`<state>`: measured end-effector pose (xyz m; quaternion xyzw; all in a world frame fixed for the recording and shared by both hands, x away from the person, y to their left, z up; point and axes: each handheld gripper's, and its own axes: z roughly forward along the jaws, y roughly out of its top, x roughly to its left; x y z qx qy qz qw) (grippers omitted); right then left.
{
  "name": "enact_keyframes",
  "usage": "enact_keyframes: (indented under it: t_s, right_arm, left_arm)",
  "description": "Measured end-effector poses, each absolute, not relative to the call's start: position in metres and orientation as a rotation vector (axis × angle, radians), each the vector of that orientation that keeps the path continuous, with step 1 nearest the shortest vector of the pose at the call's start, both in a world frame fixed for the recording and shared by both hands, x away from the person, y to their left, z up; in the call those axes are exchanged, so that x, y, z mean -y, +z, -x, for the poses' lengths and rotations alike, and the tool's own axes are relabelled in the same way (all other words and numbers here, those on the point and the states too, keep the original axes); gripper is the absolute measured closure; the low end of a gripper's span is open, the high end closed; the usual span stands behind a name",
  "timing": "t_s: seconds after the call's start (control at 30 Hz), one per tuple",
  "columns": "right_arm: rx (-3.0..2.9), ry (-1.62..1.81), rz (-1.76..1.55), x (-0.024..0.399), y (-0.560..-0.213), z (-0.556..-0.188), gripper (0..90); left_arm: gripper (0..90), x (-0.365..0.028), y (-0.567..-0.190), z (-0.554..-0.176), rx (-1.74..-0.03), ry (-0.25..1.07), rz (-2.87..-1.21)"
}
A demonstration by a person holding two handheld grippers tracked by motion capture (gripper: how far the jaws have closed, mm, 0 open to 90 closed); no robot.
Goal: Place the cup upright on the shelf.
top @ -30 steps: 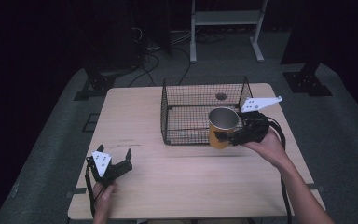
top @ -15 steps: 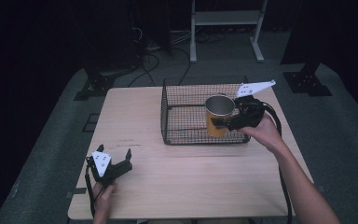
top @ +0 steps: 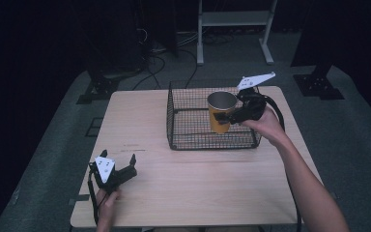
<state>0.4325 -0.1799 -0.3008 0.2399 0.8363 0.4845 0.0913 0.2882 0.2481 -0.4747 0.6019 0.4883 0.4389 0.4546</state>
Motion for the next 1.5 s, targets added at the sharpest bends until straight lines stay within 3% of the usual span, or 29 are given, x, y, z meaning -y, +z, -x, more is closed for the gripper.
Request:
enact_keyframes:
  t_s: [0.83,1.5]
  right_arm:
    - [-2.552,1.369,-0.749,0.155,-0.309,-0.484,13.9]
    - [-2.608,1.283,-0.825,0.122,-0.344,-0.521,13.8]
  left_arm:
    - [0.8,-0.249,-0.475,-0.288,-1.206,1.081,-1.482]
    - [0.8,-0.248,-0.475,-0.288,-1.199,1.081,-1.482]
